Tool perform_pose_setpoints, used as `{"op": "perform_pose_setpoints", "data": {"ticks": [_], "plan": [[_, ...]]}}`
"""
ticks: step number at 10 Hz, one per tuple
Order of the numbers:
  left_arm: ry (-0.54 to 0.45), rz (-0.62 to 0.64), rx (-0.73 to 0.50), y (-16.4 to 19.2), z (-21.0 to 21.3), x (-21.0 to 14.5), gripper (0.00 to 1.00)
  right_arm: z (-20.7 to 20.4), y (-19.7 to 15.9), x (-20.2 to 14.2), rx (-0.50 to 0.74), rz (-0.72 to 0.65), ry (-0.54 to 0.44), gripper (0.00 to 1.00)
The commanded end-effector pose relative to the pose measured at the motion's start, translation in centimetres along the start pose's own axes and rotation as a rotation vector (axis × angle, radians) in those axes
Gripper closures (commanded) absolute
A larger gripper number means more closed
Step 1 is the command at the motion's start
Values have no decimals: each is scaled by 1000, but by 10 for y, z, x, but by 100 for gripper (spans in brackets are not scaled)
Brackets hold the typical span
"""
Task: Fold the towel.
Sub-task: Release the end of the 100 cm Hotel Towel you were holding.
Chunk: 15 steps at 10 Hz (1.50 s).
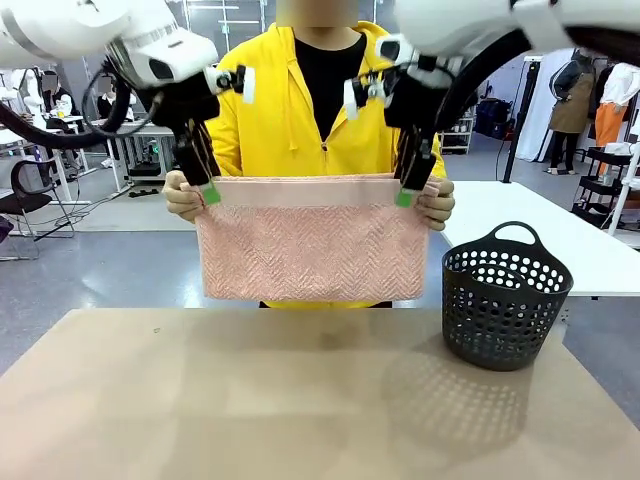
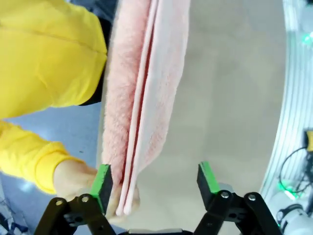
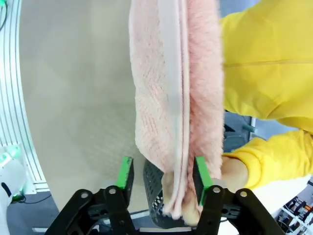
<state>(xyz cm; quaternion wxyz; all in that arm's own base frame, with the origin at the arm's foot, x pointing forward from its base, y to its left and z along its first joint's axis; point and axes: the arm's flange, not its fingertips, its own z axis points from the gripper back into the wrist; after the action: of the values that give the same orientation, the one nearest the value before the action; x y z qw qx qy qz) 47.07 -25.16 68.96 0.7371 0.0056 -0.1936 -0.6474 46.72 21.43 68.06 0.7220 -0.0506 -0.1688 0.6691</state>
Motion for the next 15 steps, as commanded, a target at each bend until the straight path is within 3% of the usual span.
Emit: {"op": "perform_pose_setpoints", "data": {"ticks": [1, 2, 5, 9, 11, 12, 13, 15], "plan": [[-56, 135, 32, -12, 28, -4, 0, 27, 10, -8, -28, -135, -41, 29], [-55, 213, 49, -20, 37, -7, 0, 41, 15, -15, -32, -208, -63, 0], [-50, 412, 115, -48, 60, -31, 0, 69, 40, -41, -66, -424, -88, 0], [-122, 766, 315, -78, 82, -90, 0, 79, 66, -80, -239, -784, -142, 0], [-157, 780, 319, -80, 79, -100, 0, 70, 66, -83, -244, -799, -165, 0], [-112, 725, 338, -81, 76, -102, 0, 62, 60, -84, -212, -759, -109, 0], [-146, 780, 279, -73, 94, -101, 0, 85, 60, -88, -215, -792, -167, 0], [-146, 780, 279, -73, 94, -101, 0, 85, 60, -88, -215, -792, -167, 0]]}}
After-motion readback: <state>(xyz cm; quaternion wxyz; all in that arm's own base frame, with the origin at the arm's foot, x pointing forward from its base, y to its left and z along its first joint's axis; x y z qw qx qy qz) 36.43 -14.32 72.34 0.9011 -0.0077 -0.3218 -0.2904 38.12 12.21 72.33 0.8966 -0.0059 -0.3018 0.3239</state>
